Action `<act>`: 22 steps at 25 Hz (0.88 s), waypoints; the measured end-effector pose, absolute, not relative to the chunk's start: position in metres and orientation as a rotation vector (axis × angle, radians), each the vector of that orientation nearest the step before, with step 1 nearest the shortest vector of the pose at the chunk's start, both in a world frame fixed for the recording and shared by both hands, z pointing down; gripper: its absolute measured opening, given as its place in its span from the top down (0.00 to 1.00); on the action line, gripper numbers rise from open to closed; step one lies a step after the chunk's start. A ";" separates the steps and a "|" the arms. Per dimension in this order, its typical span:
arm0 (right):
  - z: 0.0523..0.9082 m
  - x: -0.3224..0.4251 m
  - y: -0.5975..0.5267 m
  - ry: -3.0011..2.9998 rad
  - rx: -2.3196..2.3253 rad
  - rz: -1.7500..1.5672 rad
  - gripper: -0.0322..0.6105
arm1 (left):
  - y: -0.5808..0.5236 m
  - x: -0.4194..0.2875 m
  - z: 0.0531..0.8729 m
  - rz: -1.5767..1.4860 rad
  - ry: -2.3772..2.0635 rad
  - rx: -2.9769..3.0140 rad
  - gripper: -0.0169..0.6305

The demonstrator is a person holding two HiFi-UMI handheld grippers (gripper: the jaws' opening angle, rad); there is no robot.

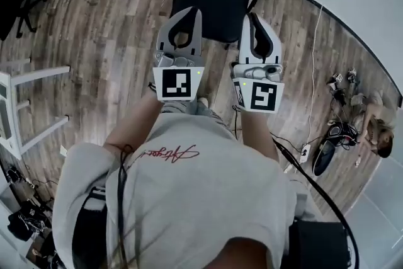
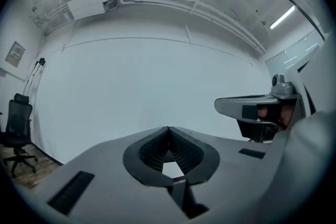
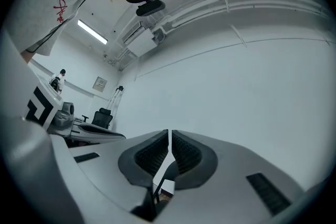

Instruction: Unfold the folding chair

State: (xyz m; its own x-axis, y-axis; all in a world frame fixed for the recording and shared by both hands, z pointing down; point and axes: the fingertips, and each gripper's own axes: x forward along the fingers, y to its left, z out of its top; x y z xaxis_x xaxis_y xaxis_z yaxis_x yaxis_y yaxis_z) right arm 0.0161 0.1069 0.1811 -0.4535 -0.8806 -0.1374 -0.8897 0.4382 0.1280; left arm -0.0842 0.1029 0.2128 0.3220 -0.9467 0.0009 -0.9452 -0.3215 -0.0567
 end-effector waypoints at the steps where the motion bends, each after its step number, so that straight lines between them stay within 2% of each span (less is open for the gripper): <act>1: 0.175 0.015 0.106 2.619 -1.605 0.287 0.90 | 0.104 -0.081 0.208 -0.057 1.770 -2.532 0.95; 8: 0.151 -0.004 0.101 2.611 -1.588 0.367 0.90 | 0.098 -0.072 0.179 0.046 1.658 -2.566 0.95; 22: 0.141 -0.003 0.100 2.635 -1.565 0.413 0.90 | 0.099 -0.044 0.165 0.064 1.598 -2.580 0.95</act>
State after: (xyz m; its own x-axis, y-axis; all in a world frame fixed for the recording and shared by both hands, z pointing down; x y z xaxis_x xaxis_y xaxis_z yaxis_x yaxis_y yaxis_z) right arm -0.0028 0.1003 0.1411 -0.4870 -0.8553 -0.1769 -0.8684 0.4525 0.2027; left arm -0.0436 0.0985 0.1646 0.4461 -0.8903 -0.0914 -0.8947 -0.4414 -0.0683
